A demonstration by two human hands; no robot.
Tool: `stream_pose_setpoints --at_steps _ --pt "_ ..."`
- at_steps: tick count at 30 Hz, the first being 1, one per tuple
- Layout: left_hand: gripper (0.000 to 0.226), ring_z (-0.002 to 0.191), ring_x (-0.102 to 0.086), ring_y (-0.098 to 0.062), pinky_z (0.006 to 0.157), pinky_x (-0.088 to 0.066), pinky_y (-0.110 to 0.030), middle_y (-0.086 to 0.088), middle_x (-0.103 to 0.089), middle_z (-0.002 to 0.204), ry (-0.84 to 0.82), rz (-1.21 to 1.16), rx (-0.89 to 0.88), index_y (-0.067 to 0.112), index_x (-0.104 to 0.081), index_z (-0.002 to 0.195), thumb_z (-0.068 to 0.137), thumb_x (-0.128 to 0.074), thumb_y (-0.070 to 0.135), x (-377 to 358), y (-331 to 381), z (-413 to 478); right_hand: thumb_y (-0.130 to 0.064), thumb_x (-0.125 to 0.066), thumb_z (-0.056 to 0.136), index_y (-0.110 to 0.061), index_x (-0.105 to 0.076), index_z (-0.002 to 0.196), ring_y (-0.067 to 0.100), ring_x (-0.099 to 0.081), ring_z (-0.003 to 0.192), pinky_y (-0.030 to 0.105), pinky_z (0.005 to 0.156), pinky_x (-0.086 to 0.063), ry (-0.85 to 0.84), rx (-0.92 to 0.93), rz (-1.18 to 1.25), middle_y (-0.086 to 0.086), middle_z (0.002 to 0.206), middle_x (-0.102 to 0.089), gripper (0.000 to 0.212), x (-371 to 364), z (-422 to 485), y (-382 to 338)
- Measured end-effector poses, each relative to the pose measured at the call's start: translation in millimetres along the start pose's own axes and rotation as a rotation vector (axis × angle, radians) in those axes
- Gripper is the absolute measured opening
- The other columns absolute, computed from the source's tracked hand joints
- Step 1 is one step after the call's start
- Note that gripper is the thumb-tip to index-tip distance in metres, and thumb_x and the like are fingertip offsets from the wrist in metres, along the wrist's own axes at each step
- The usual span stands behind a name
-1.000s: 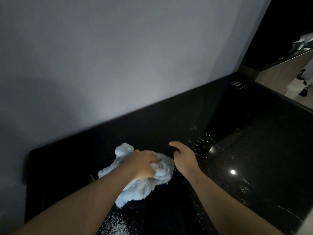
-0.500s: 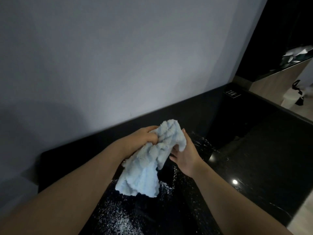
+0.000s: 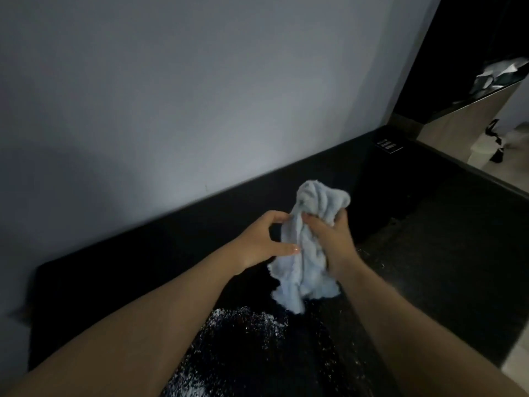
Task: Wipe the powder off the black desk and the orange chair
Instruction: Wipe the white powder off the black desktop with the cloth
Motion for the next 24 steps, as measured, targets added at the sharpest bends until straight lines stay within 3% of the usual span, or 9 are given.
stream_pose_setpoints --at_steps 2,5,9,13,16,18,22,24 --pt "0.071 0.137 -0.028 -0.013 0.110 -0.026 -0.027 0.005 -0.031 0.147 0.061 0.270 0.017 0.022 -0.033 0.143 0.083 -0.070 0.026 10.3 -12.9 11.6 -0.024 -0.070 0.083 -0.019 -0.032 0.129 0.020 -0.061 0.101 0.038 0.083 -0.052 0.114 0.071 -0.284 0.000 0.111 -0.056 0.060 22.2 17.1 -25.9" --pt "0.083 0.146 -0.004 -0.027 0.115 -0.018 -0.051 0.004 -0.006 0.159 0.047 0.780 0.176 0.030 -0.011 0.151 0.086 -0.061 0.044 17.7 -45.4 28.5 -0.041 -0.068 0.080 -0.022 -0.027 0.132 0.025 -0.059 0.096 0.046 0.088 -0.049 0.156 0.102 -0.951 -0.003 0.105 -0.052 0.069 29.1 50.2 -55.1" --pt "0.100 0.145 0.011 -0.034 0.116 -0.010 -0.057 0.001 0.012 0.159 -0.095 0.866 0.415 0.036 0.001 0.151 0.077 -0.060 0.064 15.1 -87.5 39.5 -0.049 -0.057 0.083 -0.028 -0.032 0.135 0.031 -0.051 0.109 0.050 0.097 -0.032 0.258 0.137 -1.454 0.009 0.116 -0.053 0.061 35.1 94.7 -71.9" --pt "0.105 0.145 0.015 -0.034 0.114 -0.008 -0.061 0.002 0.016 0.159 -0.142 0.899 0.411 0.038 0.003 0.150 0.074 -0.063 0.066 14.6 -95.0 43.8 -0.046 -0.056 0.084 -0.032 -0.042 0.125 0.035 -0.035 0.119 0.059 0.101 -0.026 0.311 0.045 -1.625 0.012 0.123 -0.042 0.045 53.6 134.3 -43.4" --pt "0.106 0.145 0.015 -0.034 0.114 -0.009 -0.061 0.002 0.016 0.159 -0.168 0.902 0.412 0.038 0.004 0.150 0.073 -0.066 0.063 15.0 -96.2 46.5 -0.054 -0.053 0.080 -0.041 -0.037 0.130 0.039 -0.028 0.130 0.063 0.103 -0.026 0.075 -0.145 -1.628 0.010 0.140 -0.028 0.053 64.7 158.1 16.4" --pt "0.106 0.145 0.015 -0.034 0.114 -0.009 -0.061 0.002 0.015 0.159 -0.169 0.897 0.413 0.038 0.003 0.150 0.073 -0.066 0.062 15.2 -97.0 48.0 -0.057 -0.049 0.081 -0.046 -0.027 0.136 0.041 -0.025 0.134 0.061 0.103 -0.029 -0.039 -0.133 -1.629 0.008 0.150 -0.019 0.060 63.4 160.2 39.6" --pt "0.105 0.145 0.014 -0.035 0.114 -0.009 -0.062 0.002 0.014 0.159 -0.164 0.893 0.406 0.038 0.002 0.150 0.073 -0.067 0.061 16.2 -95.7 47.8 -0.045 -0.046 0.088 -0.041 -0.034 0.137 0.037 -0.040 0.118 0.050 0.093 -0.038 0.008 -0.034 -1.642 0.006 0.137 -0.036 0.051 57.4 132.8 34.4" --pt "0.104 0.145 0.013 -0.034 0.114 -0.010 -0.062 0.002 0.014 0.159 -0.156 0.905 0.408 0.038 0.001 0.150 0.074 -0.066 0.061 17.2 -95.7 47.6 -0.039 -0.049 0.087 -0.036 -0.041 0.134 0.036 -0.045 0.110 0.044 0.093 -0.037 -0.097 0.075 -1.611 0.007 0.130 -0.041 0.048 38.0 109.3 43.3"
Point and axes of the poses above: each hand's wrist, its own z-axis towards the middle knuckle, its own x-axis out of the back of the hand, y = z × x, the point moved 9 cm from there along z, towards the middle knuckle
